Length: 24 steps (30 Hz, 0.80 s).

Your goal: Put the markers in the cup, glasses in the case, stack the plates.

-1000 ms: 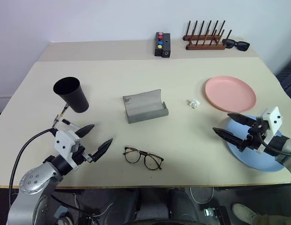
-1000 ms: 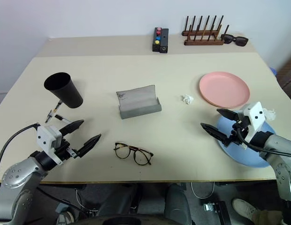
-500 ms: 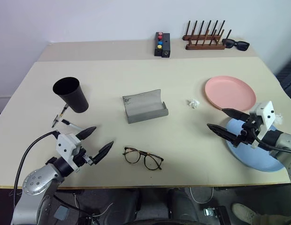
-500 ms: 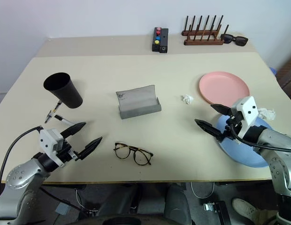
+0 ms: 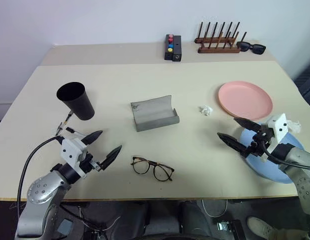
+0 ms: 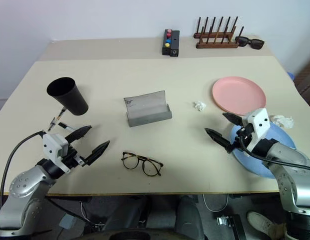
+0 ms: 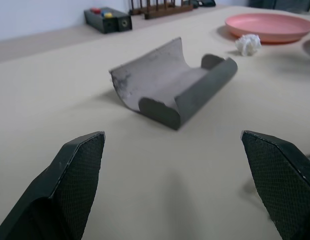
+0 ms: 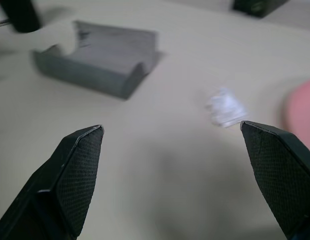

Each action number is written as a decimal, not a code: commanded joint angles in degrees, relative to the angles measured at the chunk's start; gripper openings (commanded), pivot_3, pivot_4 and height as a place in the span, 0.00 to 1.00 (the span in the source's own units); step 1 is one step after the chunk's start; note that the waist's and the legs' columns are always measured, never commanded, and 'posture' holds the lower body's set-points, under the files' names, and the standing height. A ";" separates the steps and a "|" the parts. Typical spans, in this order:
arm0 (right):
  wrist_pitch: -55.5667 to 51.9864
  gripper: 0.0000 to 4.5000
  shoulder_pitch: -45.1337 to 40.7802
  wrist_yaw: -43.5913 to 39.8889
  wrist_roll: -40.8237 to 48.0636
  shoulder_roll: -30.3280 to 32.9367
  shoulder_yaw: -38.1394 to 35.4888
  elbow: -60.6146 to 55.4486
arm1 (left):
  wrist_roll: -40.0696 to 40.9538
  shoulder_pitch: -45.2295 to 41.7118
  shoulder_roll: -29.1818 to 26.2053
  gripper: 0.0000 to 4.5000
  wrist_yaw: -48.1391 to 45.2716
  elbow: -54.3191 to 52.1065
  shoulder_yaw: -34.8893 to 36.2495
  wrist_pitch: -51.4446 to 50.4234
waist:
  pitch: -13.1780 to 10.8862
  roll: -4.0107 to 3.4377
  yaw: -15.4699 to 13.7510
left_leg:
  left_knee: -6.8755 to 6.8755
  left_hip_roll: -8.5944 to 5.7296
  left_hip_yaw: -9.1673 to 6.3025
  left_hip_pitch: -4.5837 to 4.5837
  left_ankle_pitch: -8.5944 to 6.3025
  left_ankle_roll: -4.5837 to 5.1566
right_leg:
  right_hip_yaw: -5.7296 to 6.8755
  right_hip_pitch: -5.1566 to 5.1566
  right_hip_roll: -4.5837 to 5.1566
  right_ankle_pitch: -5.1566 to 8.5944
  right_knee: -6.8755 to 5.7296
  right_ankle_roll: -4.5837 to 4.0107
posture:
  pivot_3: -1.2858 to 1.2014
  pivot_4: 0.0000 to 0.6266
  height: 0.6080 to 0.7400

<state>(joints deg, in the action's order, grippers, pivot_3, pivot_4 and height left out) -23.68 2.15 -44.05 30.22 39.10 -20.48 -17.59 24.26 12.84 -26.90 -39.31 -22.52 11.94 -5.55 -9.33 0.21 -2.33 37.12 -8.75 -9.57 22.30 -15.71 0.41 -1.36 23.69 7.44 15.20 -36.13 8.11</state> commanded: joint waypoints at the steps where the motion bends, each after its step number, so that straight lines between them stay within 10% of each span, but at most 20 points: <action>1: 4.55 1.00 -2.83 5.58 -5.99 -1.53 1.60 0.28 | 1.03 -2.45 0.77 1.00 2.58 -2.57 -0.69 -2.18 | 0.00 0.00 0.01 | 0.00 0.00 0.00 0.00 0.01 -0.01 | 0.00 0.01 -0.01 -0.01 -0.01 0.01 | 0.52 0.24 1.00; 12: 1.73 1.00 -18.50 12.18 -11.86 -4.53 7.94 10.40 | 10.50 -13.23 5.31 1.00 21.94 -13.62 1.47 -22.68 | 0.00 0.00 0.09 | -0.01 0.03 -0.02 0.00 0.28 -0.48 | -0.05 0.05 -0.10 -0.15 -0.05 0.07 | 0.52 0.24 1.00; 24: -2.34 1.00 -27.05 -25.24 1.62 5.86 15.46 13.81 | 19.95 -16.00 5.25 1.00 44.93 -20.70 9.74 -42.86 | -0.03 0.04 0.23 | 0.04 0.15 0.00 0.03 0.29 -0.49 | -0.07 0.06 -0.23 -0.17 -0.01 0.03 | 0.52 0.24 1.00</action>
<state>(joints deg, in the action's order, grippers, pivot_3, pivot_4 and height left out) -26.62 -22.76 -65.18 29.96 44.20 -5.37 -3.85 44.31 -3.50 -21.06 2.71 -39.79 20.81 -46.32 -9.36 0.26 -2.10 37.16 -8.59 -9.55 22.32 -15.43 -0.08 -1.43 23.75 7.20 15.01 -36.15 8.13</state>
